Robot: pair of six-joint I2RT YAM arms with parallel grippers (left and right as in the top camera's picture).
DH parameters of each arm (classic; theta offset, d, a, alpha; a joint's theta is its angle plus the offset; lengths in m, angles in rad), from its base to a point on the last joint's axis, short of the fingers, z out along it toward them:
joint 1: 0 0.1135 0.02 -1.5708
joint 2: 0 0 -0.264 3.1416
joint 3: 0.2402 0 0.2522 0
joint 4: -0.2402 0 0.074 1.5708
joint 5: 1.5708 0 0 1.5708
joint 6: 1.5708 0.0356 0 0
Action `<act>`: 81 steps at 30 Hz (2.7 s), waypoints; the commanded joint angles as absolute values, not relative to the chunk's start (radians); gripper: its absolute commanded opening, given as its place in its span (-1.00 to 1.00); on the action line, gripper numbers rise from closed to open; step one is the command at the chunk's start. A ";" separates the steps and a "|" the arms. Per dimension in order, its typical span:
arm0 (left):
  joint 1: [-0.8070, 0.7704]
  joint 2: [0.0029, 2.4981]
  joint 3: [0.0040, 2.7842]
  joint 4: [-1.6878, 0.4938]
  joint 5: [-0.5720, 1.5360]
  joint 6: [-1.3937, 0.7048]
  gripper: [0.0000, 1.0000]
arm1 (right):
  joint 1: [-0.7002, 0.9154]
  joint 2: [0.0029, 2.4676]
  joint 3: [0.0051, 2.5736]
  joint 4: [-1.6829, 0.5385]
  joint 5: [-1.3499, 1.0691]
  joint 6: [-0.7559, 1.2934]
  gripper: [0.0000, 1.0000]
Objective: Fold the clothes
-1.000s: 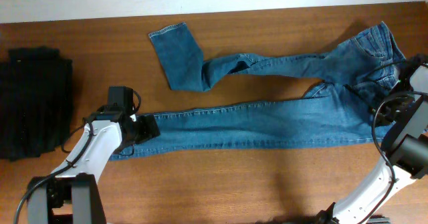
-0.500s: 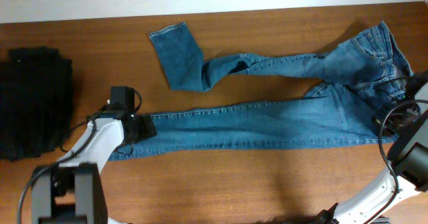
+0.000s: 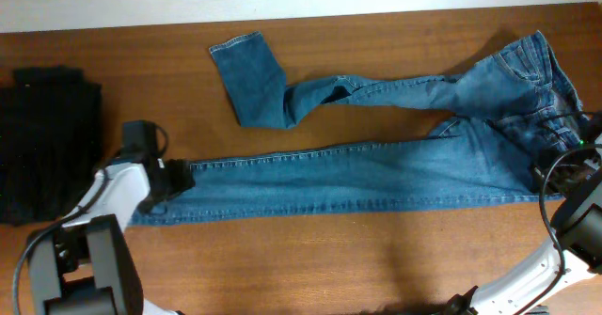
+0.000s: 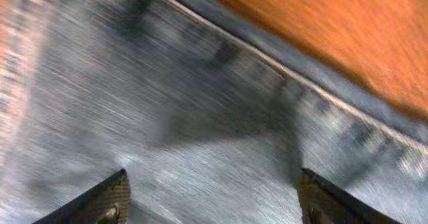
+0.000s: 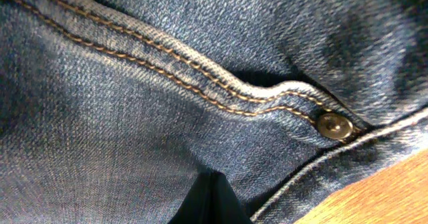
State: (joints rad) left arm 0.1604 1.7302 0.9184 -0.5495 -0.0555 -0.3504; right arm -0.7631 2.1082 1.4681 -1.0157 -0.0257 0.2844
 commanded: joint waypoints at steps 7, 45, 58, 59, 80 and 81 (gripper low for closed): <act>0.273 1.803 0.874 -0.478 -0.094 -0.248 0.74 | -0.805 2.157 1.423 -1.008 0.087 0.297 -0.92; -0.071 0.987 0.932 -0.718 0.413 -0.234 0.99 | -0.301 1.789 1.820 -1.411 -0.553 -0.213 0.11; -0.102 1.127 0.932 -0.556 0.265 -0.234 0.99 | -0.194 1.789 1.803 -1.280 -0.504 -0.203 0.14; -0.102 1.151 0.932 -0.540 0.265 -0.234 0.99 | -0.204 1.789 1.803 -1.288 -0.504 -0.201 0.14; -0.102 1.397 0.931 -0.524 0.265 -0.234 0.99 | -0.226 1.789 1.803 -1.339 -0.302 -0.202 0.59; -0.102 1.397 0.931 -0.524 0.265 -0.234 0.99 | -0.226 1.789 1.803 -1.339 -0.293 -0.202 0.59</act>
